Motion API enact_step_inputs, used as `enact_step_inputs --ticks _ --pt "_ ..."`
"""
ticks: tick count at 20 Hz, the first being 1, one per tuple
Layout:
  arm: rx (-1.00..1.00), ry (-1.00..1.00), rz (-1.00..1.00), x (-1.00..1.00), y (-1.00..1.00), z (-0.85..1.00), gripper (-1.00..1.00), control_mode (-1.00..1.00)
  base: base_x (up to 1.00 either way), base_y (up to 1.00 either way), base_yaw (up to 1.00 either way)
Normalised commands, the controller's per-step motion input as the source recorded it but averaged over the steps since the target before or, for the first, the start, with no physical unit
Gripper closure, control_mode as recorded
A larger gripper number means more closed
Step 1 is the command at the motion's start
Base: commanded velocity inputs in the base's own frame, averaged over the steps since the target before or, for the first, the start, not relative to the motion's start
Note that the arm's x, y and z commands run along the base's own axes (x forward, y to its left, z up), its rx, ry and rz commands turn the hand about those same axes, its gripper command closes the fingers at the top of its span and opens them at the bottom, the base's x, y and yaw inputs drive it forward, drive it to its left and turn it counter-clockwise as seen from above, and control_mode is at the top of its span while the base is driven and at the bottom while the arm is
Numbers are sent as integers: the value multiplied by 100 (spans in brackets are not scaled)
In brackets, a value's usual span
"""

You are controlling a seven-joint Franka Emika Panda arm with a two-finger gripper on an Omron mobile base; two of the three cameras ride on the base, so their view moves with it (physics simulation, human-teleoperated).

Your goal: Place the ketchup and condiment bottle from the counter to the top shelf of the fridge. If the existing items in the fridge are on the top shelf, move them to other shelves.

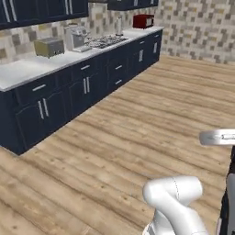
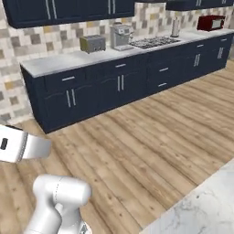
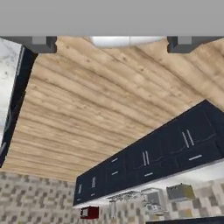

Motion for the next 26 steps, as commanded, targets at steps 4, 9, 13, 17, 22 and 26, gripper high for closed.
enact_step_inputs --ticks 4,9,13,17,22,26 --pt "0 0 0 0 0 0 -100 100 26 0 -80" --pt "0 0 0 0 0 0 -100 100 80 2 -59" --pt "0 0 0 0 0 0 -100 100 100 30 -32" --pt "0 0 0 0 0 0 -100 100 100 45 -32" --pt "0 0 0 0 0 0 -100 100 75 54 -64" --pt "0 0 0 0 0 0 -100 100 22 52 -82"
